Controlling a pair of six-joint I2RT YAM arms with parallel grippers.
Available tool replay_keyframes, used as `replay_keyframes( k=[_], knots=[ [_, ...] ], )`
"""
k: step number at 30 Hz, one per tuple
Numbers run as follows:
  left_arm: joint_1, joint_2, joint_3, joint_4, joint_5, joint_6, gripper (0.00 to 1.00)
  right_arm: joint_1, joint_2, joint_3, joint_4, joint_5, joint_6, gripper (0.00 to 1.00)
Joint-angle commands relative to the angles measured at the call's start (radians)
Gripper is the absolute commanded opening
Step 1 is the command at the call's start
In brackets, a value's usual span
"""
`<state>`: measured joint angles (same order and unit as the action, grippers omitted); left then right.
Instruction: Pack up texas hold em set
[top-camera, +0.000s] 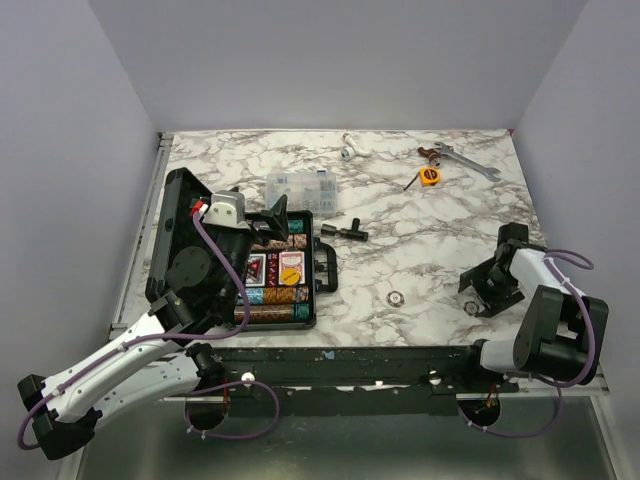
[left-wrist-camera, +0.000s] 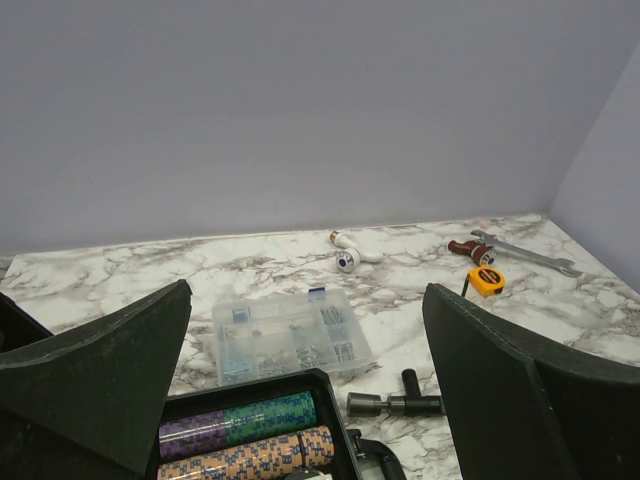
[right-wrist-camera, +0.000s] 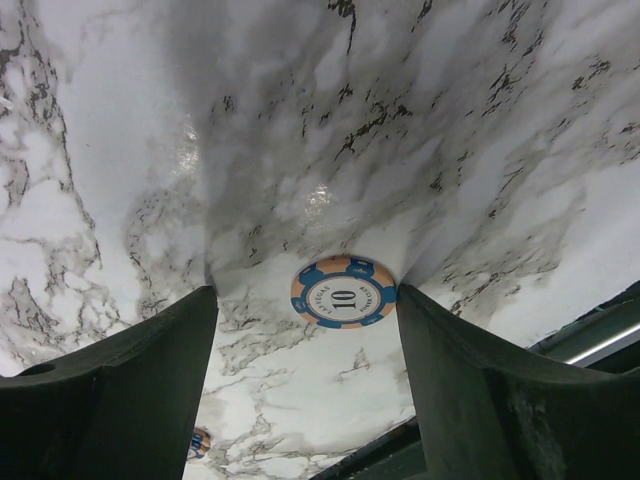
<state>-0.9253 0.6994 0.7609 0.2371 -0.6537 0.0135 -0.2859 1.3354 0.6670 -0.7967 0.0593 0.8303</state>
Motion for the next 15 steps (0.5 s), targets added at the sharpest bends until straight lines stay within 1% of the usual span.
replay_keyframes(
  k=[1, 6, 9, 10, 13, 15],
  knots=[
    [-0.004, -0.008, 0.012, 0.016, 0.005, -0.002, 0.98, -0.013, 0.036, -0.019, 0.061, -0.034, 0.014, 0.73],
    [-0.006, -0.009, 0.011, 0.019, 0.001, 0.002, 0.99, -0.013, 0.079, -0.035, 0.086, -0.046, 0.028, 0.68],
    [-0.006, -0.011, 0.006, 0.025, 0.0, 0.006, 0.99, -0.013, 0.09, -0.048, 0.096, -0.053, 0.038, 0.61],
    [-0.006, -0.011, 0.005, 0.027, -0.001, 0.007, 0.99, -0.013, 0.092, -0.059, 0.105, -0.079, 0.04, 0.6],
    [-0.006, -0.007, 0.006, 0.027, 0.001, 0.005, 0.98, -0.014, 0.103, -0.07, 0.116, -0.093, 0.036, 0.58],
    [-0.006, -0.006, 0.006, 0.025, 0.001, 0.003, 0.98, -0.013, 0.109, -0.073, 0.118, -0.093, 0.032, 0.54]
  ],
)
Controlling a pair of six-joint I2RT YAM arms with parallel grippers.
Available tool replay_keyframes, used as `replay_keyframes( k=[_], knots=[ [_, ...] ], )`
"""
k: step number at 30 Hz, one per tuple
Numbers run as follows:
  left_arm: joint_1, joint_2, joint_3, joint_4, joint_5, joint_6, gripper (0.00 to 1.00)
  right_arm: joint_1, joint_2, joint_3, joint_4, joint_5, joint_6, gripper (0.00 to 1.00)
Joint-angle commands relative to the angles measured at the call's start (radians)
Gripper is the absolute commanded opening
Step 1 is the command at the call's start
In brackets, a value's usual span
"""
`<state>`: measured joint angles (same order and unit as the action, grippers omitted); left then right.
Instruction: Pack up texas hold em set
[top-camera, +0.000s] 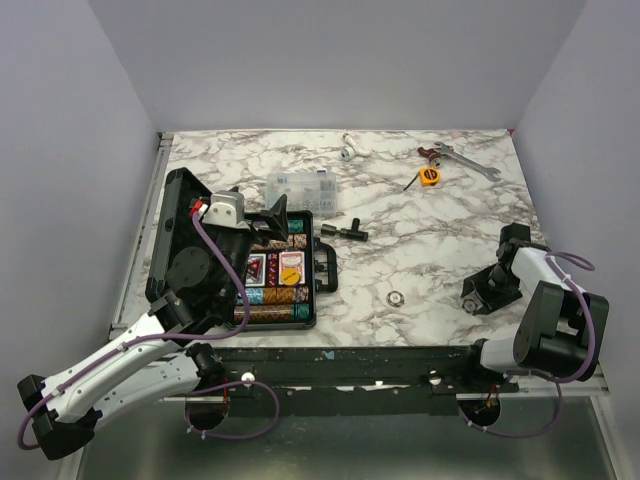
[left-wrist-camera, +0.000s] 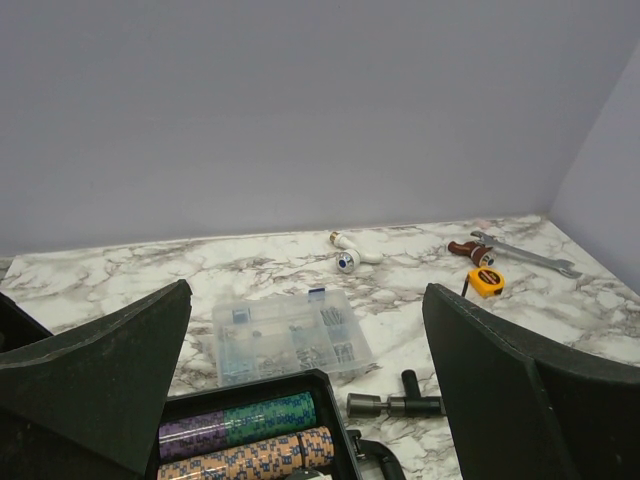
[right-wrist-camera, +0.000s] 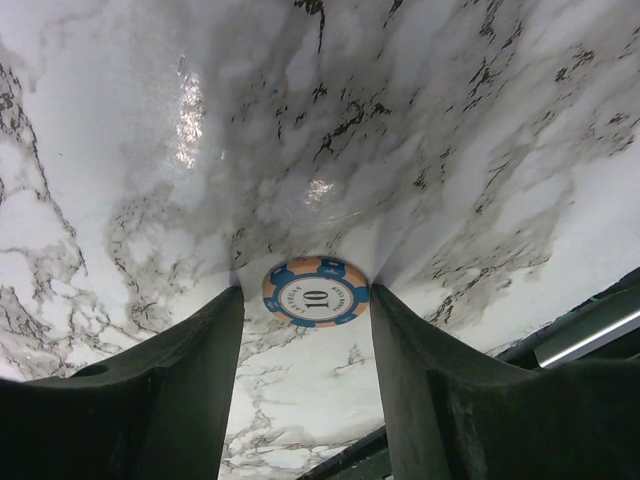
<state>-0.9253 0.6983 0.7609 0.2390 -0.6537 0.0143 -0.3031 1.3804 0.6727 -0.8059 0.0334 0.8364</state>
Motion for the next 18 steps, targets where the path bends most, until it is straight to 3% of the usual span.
replay_keyframes(
  k=[1, 12, 18],
  knots=[
    [-0.006, -0.006, 0.006, 0.023, 0.001, 0.003, 0.99, 0.004, 0.067, -0.081, 0.131, -0.071, 0.025, 0.51],
    [-0.007, -0.001, 0.009, 0.019, 0.003, 0.0, 0.98, 0.004, 0.058, -0.046, 0.128, -0.091, -0.005, 0.34],
    [-0.007, 0.001, 0.012, 0.011, 0.011, -0.009, 0.98, 0.003, -0.011, -0.021, 0.131, -0.151, -0.057, 0.32]
  ],
)
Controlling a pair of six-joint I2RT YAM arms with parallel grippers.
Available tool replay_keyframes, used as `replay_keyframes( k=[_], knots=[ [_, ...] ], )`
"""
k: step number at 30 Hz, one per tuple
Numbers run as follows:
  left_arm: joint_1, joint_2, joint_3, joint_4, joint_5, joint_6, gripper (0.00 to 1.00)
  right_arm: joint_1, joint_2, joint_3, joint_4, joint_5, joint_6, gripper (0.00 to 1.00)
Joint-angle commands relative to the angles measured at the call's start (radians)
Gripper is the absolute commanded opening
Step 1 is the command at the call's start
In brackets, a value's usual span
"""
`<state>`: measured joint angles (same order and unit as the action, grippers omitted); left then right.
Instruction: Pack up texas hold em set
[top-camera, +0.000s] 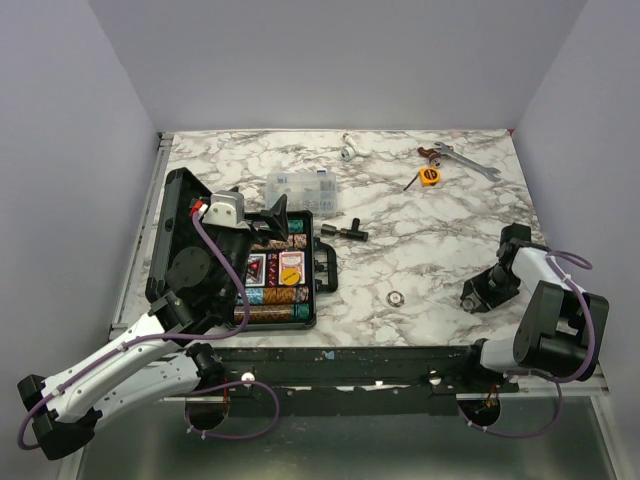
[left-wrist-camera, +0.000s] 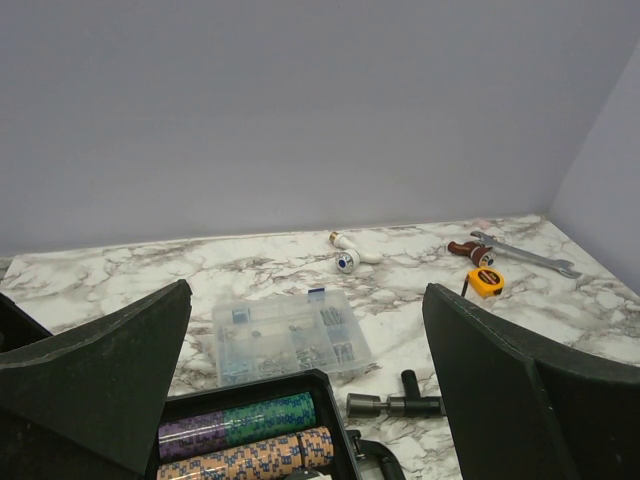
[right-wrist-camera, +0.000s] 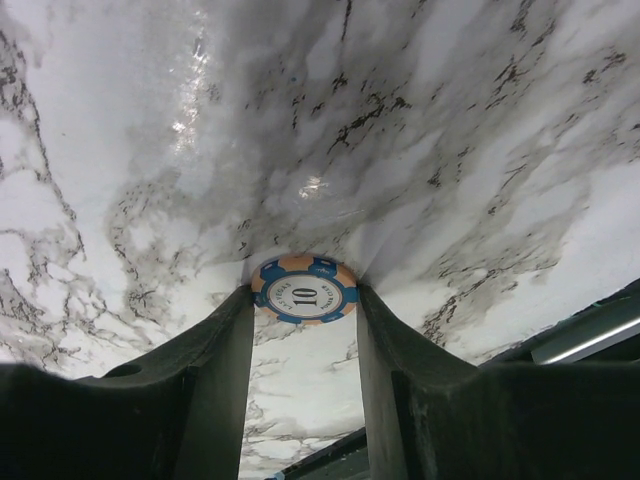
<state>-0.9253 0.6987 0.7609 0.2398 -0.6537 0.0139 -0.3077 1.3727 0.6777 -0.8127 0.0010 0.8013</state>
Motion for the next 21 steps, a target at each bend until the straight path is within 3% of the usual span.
replay_keyframes(
  k=[1, 11, 21],
  knots=[
    [-0.007, 0.0, 0.013, 0.009, 0.012, -0.009, 0.99, 0.009, -0.014, -0.023, 0.139, -0.13, -0.033, 0.32],
    [-0.008, 0.002, 0.021, -0.013, 0.026, -0.044, 0.99, 0.059, -0.041, -0.017, 0.158, -0.276, -0.084, 0.32],
    [-0.009, 0.003, 0.031, -0.029, 0.033, -0.059, 0.98, 0.363, -0.083, 0.084, 0.124, -0.23, 0.027, 0.32]
  ],
)
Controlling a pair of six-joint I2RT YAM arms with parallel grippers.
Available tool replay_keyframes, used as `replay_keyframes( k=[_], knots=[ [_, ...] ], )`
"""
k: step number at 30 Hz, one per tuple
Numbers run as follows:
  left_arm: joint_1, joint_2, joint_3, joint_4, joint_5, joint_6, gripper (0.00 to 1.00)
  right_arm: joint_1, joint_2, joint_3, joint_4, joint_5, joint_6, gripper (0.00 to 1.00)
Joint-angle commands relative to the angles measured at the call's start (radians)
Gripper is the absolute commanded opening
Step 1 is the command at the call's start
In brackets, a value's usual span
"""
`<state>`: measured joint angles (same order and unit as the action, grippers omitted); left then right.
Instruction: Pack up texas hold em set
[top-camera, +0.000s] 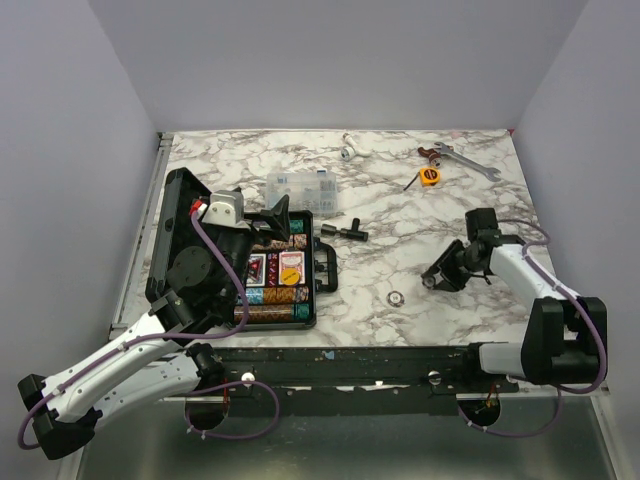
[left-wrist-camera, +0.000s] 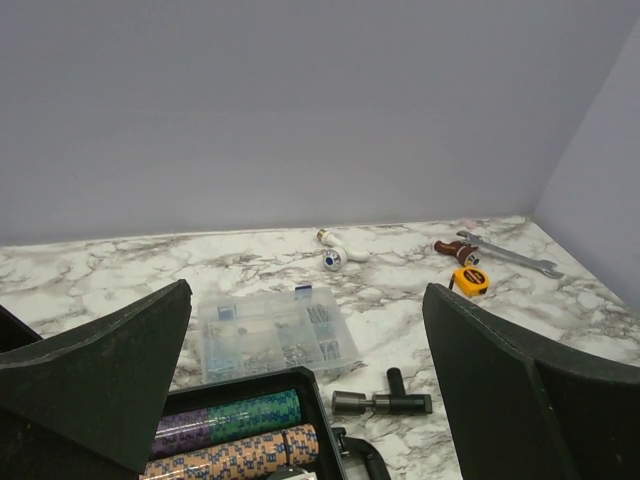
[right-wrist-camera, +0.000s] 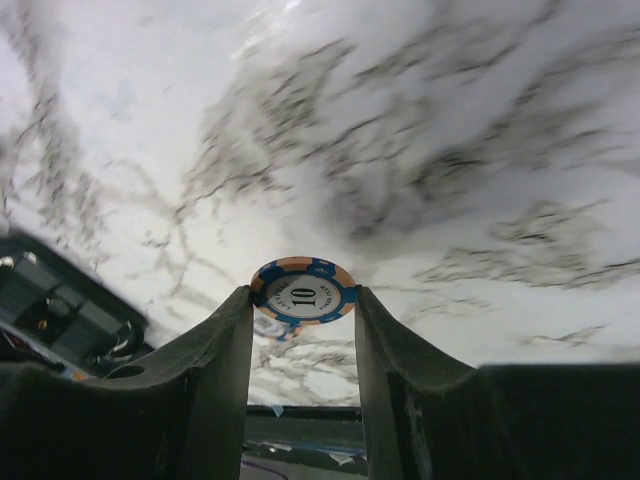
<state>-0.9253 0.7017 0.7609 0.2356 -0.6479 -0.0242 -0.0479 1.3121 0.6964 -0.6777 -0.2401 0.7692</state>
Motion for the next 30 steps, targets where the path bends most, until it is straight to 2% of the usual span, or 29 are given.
replay_keyframes(
  k=[1, 13, 23, 30],
  knots=[
    [-0.009, -0.001, 0.032, -0.028, 0.027, -0.021, 0.99, 0.127, -0.018, 0.076, -0.016, 0.02, 0.069, 0.32],
    [-0.009, -0.009, 0.035, -0.031, 0.027, -0.018, 0.99, 0.413, 0.126, 0.191, -0.066, 0.116, 0.142, 0.32],
    [-0.009, -0.011, 0.034, -0.025, 0.025, -0.014, 0.99, 0.519, 0.178, 0.215, -0.103, 0.181, 0.167, 0.33],
    [-0.009, -0.015, 0.034, -0.025, 0.026, -0.014, 0.98, 0.541, 0.177, 0.19, -0.092, 0.206, 0.179, 0.36]
  ],
)
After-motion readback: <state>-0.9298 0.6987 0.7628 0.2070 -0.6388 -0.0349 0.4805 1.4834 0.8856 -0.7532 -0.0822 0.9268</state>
